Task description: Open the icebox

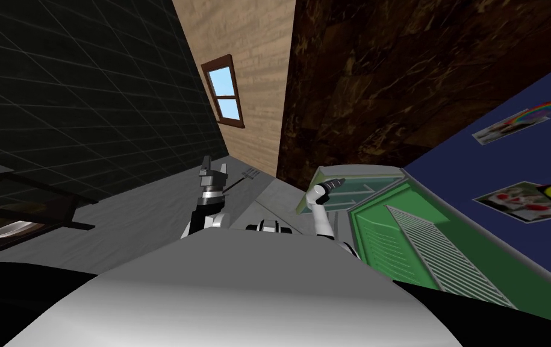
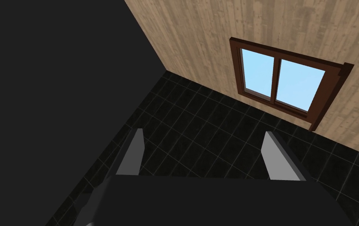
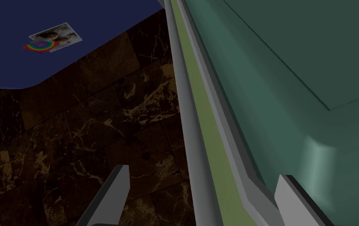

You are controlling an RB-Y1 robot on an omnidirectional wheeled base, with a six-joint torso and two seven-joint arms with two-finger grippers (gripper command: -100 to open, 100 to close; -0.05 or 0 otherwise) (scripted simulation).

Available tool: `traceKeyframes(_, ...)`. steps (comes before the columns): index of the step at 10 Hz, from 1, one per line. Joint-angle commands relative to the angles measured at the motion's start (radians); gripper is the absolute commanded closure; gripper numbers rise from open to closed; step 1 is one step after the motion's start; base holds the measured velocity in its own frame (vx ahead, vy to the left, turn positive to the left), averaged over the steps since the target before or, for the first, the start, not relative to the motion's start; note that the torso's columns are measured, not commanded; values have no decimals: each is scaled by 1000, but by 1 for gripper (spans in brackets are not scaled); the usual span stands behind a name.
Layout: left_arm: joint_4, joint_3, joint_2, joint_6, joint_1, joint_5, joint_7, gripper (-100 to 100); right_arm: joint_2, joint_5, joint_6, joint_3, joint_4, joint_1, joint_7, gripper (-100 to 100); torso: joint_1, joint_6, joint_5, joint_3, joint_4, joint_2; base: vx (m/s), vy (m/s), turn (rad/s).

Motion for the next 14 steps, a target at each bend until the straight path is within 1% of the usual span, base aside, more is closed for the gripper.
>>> traceKeyframes(1,0,0,0,0,0,0,0,0,23,-48,-48,-26,-24,-15,-29,-100,-2,0,-1,1,0,2,150,126,-37)
traceKeyframes(2,0,0,0,0,0,0,0,0,17,-36,-36,-19,-18,-13,-20,-100,-5,1,-2,2,1,3,70,54,-6)
traceKeyframes(3,0,0,0,0,0,0,0,0,-32,12,10,30,30,-35,28,-100,-9,1,-3,4,1,6,17,81,56)
traceKeyframes(4,0,0,0,0,0,0,0,0,-64,30,37,40,48,-35,57,-100,-5,1,-2,4,2,7,3,104,29)
traceKeyframes(5,0,0,0,0,-1,0,0,0,-64,54,69,40,63,-35,97,-100,-2,1,-1,3,1,5,-10,57,-7)
traceKeyframes(7,0,0,0,0,0,0,0,0,-64,110,128,40,63,-35,161,-100,-6,1,-2,1,0,1,-9,1,0)
traceKeyframes(8,0,0,0,0,0,0,0,0,-64,136,140,40,63,-35,192,-100,-6,1,-2,0,0,0,-2,-16,-2)
traceKeyframes(9,0,0,0,0,0,0,0,0,-64,166,140,40,63,-35,223,-100,-5,1,-2,0,0,0,1,-11,1)
traceKeyframes(11,0,0,0,0,0,0,0,0,-64,215,140,40,63,-35,223,-100,-2,1,-1,0,0,1,0,0,0)
traceKeyframes(12,0,0,0,0,0,0,0,0,-114,252,190,91,113,-56,271,-100,-2,1,-1,1,0,1,-2,78,55)
traceKeyframes(13,0,0,0,0,0,0,0,0,-145,280,213,99,145,-56,291,-100,1,0,0,0,0,1,3,99,29)
traceKeyframes(14,0,0,0,0,0,0,0,0,-147,308,245,99,145,-56,323,-100,0,1,0,0,0,1,1,59,-5)
